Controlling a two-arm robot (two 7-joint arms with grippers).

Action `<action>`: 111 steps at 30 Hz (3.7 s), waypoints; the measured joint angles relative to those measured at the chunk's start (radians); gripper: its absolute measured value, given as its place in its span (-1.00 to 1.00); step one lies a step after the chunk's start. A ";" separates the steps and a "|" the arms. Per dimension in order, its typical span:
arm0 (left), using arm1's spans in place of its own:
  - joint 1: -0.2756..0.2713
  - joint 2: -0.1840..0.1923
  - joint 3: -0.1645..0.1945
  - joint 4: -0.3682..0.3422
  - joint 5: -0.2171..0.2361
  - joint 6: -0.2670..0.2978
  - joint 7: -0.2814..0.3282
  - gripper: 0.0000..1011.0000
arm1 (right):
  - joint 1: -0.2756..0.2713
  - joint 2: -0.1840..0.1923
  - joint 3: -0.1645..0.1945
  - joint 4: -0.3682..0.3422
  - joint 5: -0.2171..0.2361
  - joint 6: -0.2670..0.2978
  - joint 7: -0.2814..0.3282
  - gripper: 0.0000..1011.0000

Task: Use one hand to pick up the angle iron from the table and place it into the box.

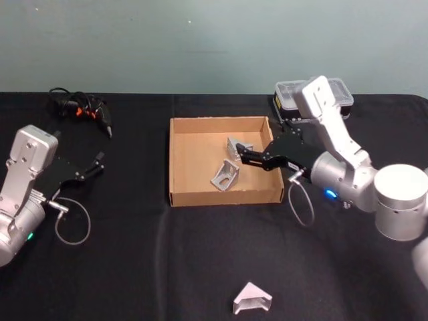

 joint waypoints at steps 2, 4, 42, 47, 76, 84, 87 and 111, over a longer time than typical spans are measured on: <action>0.000 0.000 0.000 0.000 0.000 0.000 0.000 0.99 | -0.031 0.024 0.011 -0.054 0.022 0.014 0.022 0.99; 0.000 0.000 0.000 0.000 0.000 0.000 0.000 0.99 | -0.068 0.055 0.021 -0.116 0.045 0.026 0.044 0.99; 0.000 0.000 0.000 0.000 0.000 0.000 0.000 0.99 | -0.441 0.534 0.081 -0.506 0.286 -0.118 0.384 0.99; 0.000 0.000 0.000 0.000 0.000 0.000 0.000 0.99 | -0.426 0.552 0.038 -0.511 0.263 -0.087 0.391 0.99; 0.000 0.000 0.000 0.000 0.000 0.000 0.000 0.99 | -0.263 0.535 -0.162 -0.468 0.158 0.108 0.363 0.99; 0.000 0.000 0.000 0.000 0.000 0.000 0.000 0.99 | -0.219 0.524 -0.207 -0.458 0.138 0.141 0.361 0.99; 0.000 0.000 0.000 0.000 0.000 0.000 0.000 0.99 | -0.206 0.519 -0.220 -0.456 0.132 0.143 0.356 0.99; 0.000 0.000 0.000 0.000 0.000 0.000 0.000 0.99 | -0.202 0.516 -0.224 -0.454 0.130 0.144 0.354 0.29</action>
